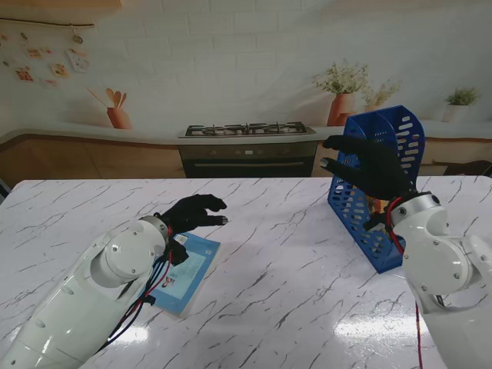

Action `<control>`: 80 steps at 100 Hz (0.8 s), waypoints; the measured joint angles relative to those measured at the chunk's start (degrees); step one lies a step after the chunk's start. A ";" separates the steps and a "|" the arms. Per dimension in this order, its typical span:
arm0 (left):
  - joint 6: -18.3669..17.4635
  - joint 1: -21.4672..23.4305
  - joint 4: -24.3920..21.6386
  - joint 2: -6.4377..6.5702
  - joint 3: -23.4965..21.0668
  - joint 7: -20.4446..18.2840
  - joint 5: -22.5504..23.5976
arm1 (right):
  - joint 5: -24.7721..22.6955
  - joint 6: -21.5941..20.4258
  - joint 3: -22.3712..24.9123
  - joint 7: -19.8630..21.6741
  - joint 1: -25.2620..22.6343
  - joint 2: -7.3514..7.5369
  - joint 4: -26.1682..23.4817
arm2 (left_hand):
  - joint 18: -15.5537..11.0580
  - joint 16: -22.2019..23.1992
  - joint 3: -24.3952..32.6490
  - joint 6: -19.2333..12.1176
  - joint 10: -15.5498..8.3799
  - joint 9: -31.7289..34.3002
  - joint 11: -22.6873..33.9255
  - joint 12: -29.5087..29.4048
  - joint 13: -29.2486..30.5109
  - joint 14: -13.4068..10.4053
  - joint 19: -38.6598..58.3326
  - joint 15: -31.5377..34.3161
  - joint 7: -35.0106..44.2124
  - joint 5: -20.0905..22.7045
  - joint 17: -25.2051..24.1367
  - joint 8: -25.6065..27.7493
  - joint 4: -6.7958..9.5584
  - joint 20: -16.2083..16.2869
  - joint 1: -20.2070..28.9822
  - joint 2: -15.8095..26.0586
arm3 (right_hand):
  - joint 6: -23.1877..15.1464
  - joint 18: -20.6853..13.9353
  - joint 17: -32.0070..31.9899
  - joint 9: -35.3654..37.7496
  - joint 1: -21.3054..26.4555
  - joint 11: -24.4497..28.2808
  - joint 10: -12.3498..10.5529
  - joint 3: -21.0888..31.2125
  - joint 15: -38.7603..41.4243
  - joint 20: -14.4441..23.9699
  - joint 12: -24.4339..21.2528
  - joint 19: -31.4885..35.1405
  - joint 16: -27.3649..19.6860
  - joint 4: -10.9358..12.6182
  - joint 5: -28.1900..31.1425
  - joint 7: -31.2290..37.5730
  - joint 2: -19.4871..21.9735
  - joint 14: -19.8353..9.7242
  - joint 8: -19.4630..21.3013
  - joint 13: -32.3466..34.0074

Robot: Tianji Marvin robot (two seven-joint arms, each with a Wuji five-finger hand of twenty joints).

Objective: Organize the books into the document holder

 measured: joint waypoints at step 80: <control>1.46 10.06 -5.84 0.50 -6.96 0.25 3.87 | 8.37 -7.05 -10.66 -2.15 1.42 -0.94 15.36 | -2.73 -2.09 -0.01 -0.06 -1.85 4.39 0.60 -0.02 3.03 -2.52 3.56 2.40 2.75 1.72 3.02 0.62 0.00 -2.50 0.00 0.71 | -1.00 0.08 0.12 1.24 0.19 5.21 -0.53 -0.66 2.58 0.53 5.55 0.00 1.51 0.00 3.60 7.37 0.00 -0.01 6.92 2.25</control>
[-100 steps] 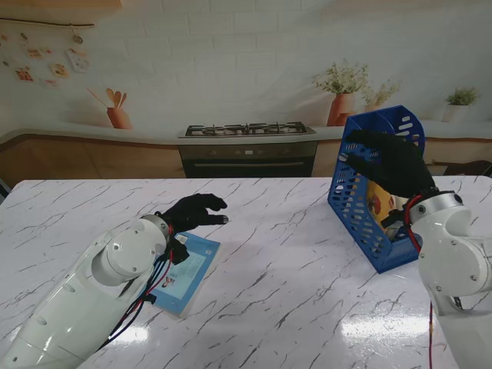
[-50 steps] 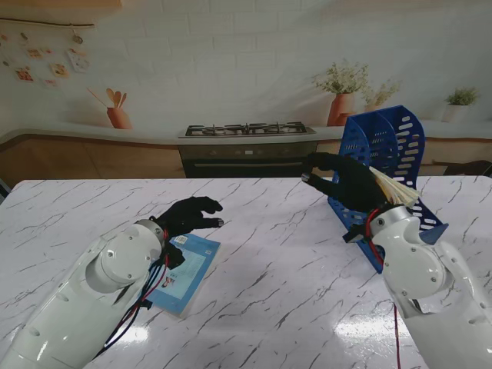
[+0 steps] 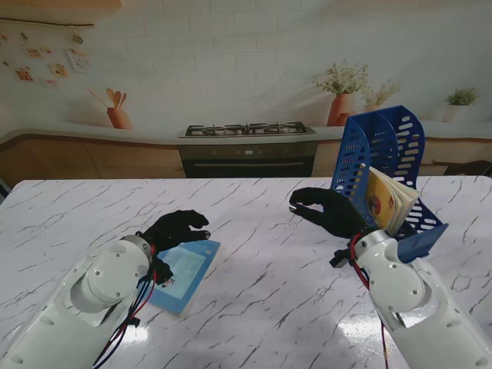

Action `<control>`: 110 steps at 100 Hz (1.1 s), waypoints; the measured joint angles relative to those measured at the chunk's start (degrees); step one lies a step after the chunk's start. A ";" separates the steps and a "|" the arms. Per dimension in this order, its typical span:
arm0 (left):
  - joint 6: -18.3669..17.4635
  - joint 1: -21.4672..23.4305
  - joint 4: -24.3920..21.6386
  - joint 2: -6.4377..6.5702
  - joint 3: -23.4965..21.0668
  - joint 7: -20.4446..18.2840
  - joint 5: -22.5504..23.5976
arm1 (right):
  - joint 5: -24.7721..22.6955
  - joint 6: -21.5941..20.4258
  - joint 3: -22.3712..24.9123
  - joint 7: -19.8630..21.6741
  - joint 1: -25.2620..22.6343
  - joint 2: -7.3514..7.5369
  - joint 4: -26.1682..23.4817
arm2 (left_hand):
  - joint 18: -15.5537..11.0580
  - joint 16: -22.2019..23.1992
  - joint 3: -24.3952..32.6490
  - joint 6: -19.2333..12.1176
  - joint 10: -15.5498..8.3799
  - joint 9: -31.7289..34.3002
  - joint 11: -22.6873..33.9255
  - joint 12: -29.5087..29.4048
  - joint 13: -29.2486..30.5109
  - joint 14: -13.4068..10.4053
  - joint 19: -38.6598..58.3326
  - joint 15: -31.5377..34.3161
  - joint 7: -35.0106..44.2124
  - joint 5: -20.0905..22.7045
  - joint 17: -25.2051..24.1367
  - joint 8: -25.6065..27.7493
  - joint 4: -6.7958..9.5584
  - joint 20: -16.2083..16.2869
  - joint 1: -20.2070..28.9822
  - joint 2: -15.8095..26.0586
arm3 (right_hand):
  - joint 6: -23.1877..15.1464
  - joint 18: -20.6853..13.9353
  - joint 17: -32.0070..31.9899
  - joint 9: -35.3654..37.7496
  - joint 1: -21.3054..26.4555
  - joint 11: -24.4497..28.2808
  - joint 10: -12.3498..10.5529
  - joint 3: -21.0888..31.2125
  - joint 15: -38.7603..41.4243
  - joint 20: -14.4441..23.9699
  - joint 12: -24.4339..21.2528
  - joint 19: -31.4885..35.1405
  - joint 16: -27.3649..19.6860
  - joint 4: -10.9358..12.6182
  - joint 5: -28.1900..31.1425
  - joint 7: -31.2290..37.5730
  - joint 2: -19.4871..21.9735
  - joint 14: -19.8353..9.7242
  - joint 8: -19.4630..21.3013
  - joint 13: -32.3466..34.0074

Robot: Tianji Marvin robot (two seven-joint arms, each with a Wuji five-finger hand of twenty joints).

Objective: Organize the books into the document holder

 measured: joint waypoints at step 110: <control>4.93 -2.56 6.30 3.60 3.39 -9.34 4.12 | 0.88 -1.91 -1.25 -0.14 0.92 -0.50 4.99 | -5.10 0.55 -13.78 4.25 4.31 11.17 2.23 -6.86 8.04 -5.02 8.71 24.53 3.38 10.72 10.03 -1.23 0.00 2.51 1.86 14.45 | 0.00 0.00 -0.90 -0.06 0.02 0.00 -0.05 -0.13 0.02 -1.31 0.01 -0.11 0.05 0.00 -0.08 -1.39 0.64 -0.02 0.00 0.00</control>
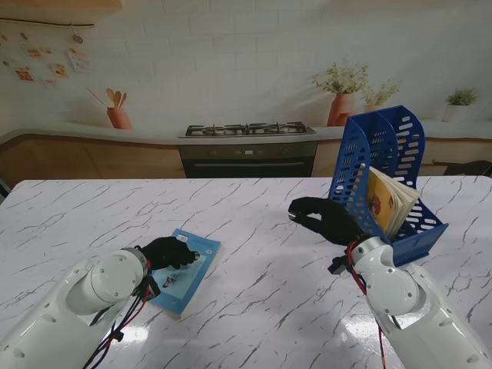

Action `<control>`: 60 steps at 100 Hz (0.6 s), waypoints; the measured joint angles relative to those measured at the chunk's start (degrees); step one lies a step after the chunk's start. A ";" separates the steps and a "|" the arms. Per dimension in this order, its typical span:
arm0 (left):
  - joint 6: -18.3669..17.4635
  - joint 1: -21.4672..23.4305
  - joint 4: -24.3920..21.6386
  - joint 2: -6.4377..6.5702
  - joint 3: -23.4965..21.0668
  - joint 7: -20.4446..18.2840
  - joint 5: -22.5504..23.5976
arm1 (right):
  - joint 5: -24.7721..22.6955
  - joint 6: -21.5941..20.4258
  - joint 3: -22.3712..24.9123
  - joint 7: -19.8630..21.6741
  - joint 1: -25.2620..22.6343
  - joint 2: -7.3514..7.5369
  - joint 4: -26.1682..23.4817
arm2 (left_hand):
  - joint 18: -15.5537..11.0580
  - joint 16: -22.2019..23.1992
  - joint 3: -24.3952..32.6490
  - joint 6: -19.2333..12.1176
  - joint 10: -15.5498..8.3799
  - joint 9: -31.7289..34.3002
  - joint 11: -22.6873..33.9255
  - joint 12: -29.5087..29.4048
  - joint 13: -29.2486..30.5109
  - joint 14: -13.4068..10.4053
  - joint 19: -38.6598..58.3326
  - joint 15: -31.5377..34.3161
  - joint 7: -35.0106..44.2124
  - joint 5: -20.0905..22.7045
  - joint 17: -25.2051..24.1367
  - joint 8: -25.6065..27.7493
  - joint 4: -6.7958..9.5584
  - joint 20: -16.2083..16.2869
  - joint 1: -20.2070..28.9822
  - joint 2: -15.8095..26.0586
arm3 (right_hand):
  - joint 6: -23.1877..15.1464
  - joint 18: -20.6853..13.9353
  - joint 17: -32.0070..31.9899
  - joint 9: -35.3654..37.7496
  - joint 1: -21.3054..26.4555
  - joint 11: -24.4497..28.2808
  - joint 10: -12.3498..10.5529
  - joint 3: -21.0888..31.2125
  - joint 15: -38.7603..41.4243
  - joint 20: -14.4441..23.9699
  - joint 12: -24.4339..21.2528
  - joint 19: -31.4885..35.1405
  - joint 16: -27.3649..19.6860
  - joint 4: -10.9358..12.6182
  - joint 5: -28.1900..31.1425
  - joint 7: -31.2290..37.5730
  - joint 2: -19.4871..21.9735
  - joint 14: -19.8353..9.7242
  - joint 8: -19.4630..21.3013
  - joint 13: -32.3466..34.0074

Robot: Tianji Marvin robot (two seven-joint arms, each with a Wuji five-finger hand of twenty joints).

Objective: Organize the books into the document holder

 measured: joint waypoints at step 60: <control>-4.79 -2.98 5.58 -2.97 2.22 6.24 -5.83 | -0.11 0.77 0.88 0.62 -0.97 0.11 -0.71 | 1.69 -2.31 -0.66 0.04 -0.97 0.58 0.66 0.44 3.30 0.55 4.47 -4.10 0.88 -0.17 -1.42 -0.35 0.00 2.29 0.04 0.48 | 0.00 0.02 -0.60 -0.02 0.00 -0.01 0.00 -0.01 0.00 -0.59 0.00 -0.69 0.00 0.00 -0.02 -0.12 0.00 -0.02 0.00 -0.26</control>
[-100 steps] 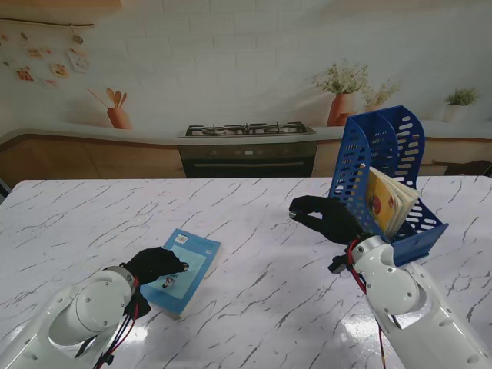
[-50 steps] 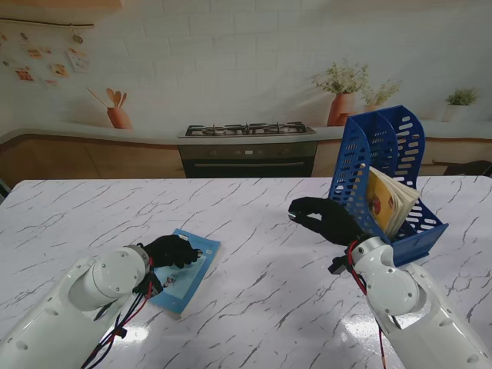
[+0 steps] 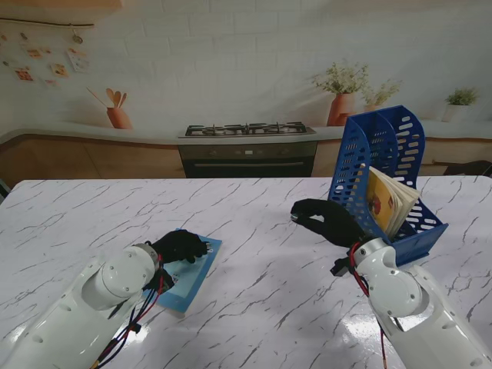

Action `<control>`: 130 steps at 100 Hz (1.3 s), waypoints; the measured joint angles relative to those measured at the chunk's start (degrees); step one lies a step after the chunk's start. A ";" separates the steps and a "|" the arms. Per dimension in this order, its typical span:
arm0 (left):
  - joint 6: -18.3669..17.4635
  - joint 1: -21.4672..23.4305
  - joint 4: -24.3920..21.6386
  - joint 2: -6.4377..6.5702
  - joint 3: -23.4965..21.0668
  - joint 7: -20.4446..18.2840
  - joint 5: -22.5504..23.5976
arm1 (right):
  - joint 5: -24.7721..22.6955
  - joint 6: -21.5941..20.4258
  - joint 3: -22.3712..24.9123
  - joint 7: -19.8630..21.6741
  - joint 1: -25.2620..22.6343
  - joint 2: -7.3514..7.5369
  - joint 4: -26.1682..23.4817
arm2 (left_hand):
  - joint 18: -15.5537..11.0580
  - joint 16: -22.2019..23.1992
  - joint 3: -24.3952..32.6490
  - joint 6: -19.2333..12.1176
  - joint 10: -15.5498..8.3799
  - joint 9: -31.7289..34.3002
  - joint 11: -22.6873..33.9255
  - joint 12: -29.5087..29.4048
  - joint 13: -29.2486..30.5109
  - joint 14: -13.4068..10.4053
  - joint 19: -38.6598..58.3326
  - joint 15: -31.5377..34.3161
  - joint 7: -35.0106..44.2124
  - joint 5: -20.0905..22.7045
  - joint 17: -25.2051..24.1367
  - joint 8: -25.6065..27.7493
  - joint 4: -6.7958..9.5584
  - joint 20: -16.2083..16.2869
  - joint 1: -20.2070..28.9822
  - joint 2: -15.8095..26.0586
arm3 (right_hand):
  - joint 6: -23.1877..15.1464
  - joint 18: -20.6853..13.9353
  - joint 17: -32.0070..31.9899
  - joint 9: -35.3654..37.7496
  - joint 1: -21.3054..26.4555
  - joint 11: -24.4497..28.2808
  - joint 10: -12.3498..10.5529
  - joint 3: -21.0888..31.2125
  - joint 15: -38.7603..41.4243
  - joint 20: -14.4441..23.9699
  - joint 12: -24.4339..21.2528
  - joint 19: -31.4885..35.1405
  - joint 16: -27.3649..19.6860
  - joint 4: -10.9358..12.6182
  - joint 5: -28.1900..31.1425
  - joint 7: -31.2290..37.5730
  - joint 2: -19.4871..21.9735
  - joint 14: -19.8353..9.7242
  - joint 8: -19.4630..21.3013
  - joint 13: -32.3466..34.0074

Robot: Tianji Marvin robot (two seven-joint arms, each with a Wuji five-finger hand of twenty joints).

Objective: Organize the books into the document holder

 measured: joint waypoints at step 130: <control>4.40 11.95 -8.87 0.93 -8.52 2.72 6.60 | 1.64 -0.59 -1.24 0.38 0.89 -0.01 1.08 | 4.82 5.72 -0.13 -2.16 -1.86 -0.60 4.41 3.74 3.53 6.37 2.78 -3.05 3.46 -2.45 7.12 2.23 0.00 1.64 -0.62 -1.49 | -0.01 0.00 -0.15 0.00 0.00 -0.01 -0.01 -0.01 0.00 -1.24 -0.02 -0.70 0.00 0.00 -0.01 -0.47 0.00 -0.01 0.00 -0.01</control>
